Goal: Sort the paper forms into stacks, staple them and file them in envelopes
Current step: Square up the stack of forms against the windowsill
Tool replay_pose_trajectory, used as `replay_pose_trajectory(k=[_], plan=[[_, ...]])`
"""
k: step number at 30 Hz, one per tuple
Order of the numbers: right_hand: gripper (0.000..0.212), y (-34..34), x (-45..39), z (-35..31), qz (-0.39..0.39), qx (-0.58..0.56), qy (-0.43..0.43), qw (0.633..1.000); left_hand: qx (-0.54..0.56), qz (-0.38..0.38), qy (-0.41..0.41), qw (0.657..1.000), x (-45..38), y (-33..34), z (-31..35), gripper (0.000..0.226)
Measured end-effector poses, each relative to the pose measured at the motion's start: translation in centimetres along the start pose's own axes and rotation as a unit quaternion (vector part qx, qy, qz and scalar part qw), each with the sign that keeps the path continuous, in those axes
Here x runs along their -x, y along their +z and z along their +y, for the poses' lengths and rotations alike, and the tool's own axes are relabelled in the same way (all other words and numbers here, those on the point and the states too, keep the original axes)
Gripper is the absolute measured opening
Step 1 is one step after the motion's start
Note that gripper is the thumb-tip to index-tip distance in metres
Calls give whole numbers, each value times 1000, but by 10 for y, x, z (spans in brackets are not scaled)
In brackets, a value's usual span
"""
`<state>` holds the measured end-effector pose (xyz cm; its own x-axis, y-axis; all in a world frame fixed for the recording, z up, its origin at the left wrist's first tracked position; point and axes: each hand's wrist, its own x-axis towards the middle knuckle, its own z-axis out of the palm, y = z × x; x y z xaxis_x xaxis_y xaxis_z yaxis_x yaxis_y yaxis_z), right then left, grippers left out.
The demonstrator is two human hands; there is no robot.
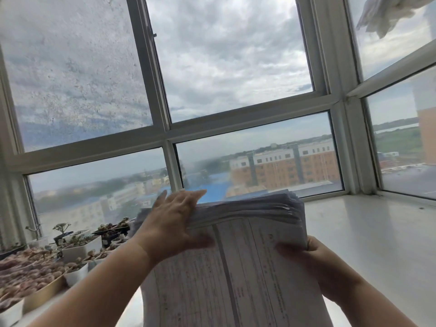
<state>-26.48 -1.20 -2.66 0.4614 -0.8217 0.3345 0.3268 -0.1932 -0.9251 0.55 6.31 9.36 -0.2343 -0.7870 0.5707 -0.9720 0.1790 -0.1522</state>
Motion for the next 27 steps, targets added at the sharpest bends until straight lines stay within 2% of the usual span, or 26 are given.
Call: replay_pose_trajectory(k=[2,3,4,5,6,7,8,10,13,15,16,17,18,20,22,24,26,27], plan=[[65,-1,0,0,-3,-6,5,1000,51,57,-97,992,26,7,-36,119],[72,-2,0,0,-3,-7,7,1000,117,79,-156,978,41,13,-48,126],[79,-2,0,0,-2,-7,12,1000,227,82,-218,946,56,20,-55,132],[82,-3,0,0,-1,-10,16,1000,375,66,-261,887,70,27,-55,136],[83,-4,0,0,-1,-15,19,1000,514,25,-279,811,84,36,-48,135],[82,-4,1,0,-2,-20,21,1000,602,-21,-287,745,96,47,-40,131],[82,-4,2,-1,-1,-21,22,1000,634,-55,-296,712,105,57,-32,125],[81,-3,2,-3,9,-16,7,1000,630,-44,-336,698,111,74,-22,109],[79,2,-4,-11,53,16,-66,996,616,72,-360,697,98,76,-18,75],[68,6,-11,-14,72,20,-101,992,595,135,-343,714,84,65,-19,47],[61,7,-13,-13,74,21,-103,992,585,151,-329,726,80,63,-19,43],[62,7,-14,-10,74,30,-95,992,578,148,-319,736,80,66,-20,45],[72,5,-13,-6,71,48,-77,993,573,126,-319,744,82,72,-19,53],[86,-2,-9,2,63,71,-40,995,570,55,-330,751,92,90,-19,76],[85,-5,-6,11,79,61,-27,995,570,32,-339,748,98,103,-18,82],[78,-1,-8,17,114,65,-46,990,582,83,-347,731,94,106,-14,57],[50,9,-12,17,147,89,-83,982,581,136,-335,729,88,103,-10,22],[40,13,-14,14,158,98,-100,977,571,151,-326,738,85,99,-9,11]])
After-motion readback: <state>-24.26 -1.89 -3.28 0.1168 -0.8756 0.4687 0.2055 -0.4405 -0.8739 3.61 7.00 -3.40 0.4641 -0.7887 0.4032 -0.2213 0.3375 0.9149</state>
